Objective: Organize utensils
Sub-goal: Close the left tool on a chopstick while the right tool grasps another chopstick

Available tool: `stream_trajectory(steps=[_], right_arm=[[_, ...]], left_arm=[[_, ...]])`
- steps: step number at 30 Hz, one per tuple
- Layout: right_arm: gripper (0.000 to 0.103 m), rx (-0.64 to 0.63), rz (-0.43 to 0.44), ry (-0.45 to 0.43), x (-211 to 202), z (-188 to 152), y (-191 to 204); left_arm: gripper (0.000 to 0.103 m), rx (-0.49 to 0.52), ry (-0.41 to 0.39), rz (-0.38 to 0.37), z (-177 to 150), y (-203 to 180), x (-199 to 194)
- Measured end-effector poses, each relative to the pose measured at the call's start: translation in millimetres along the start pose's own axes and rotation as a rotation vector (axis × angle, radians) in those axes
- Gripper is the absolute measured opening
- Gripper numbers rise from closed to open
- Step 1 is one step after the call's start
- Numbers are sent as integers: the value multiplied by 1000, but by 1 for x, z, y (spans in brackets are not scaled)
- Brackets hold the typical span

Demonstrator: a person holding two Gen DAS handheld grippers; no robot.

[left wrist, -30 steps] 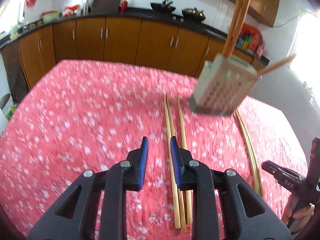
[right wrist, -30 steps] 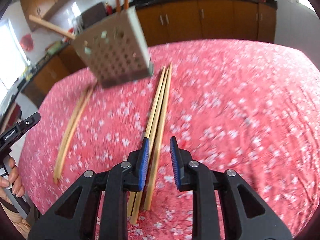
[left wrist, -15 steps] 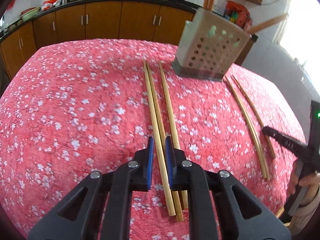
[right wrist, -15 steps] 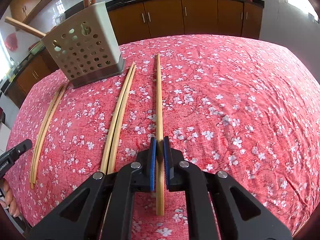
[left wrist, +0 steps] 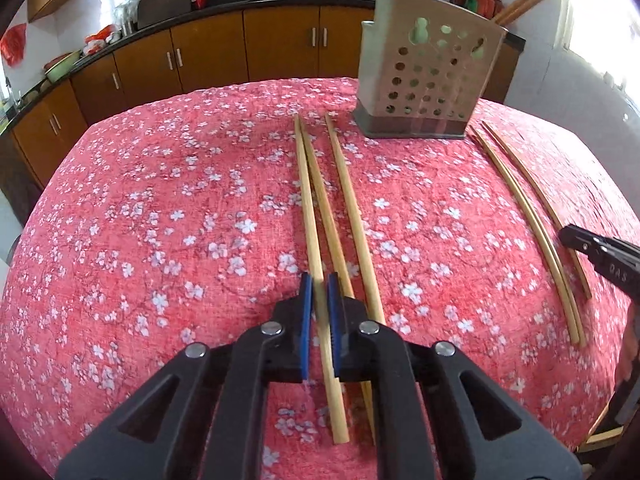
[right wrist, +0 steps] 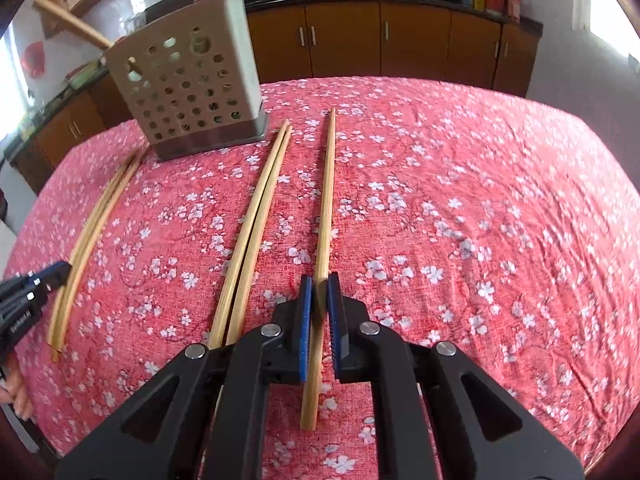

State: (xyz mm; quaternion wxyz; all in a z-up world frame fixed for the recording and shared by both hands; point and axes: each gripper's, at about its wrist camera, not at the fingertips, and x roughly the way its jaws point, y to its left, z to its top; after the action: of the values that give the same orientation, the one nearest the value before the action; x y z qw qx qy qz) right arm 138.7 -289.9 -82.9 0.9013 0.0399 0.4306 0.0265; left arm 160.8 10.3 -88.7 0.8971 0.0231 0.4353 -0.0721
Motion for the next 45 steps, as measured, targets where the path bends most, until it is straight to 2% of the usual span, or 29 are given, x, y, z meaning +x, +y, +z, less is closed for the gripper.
stream_trajectory(steps=[7, 10, 15, 24, 45], right_arm=[[8, 77, -96, -34, 13, 20, -35], [8, 119, -92, -41, 17, 24, -47], [9, 108, -106, -41, 19, 24, -45], [9, 122, -87, -43, 19, 25, -49], [9, 124, -86, -45, 19, 25, -48]], left_arm=[[8, -121, -10, 93, 22, 52, 15], [10, -167, -21, 67, 23, 68, 15], [10, -163, -20, 72, 25, 72, 16], [10, -221, -32, 14, 19, 78, 10], [10, -217, -31, 20, 18, 79, 7]])
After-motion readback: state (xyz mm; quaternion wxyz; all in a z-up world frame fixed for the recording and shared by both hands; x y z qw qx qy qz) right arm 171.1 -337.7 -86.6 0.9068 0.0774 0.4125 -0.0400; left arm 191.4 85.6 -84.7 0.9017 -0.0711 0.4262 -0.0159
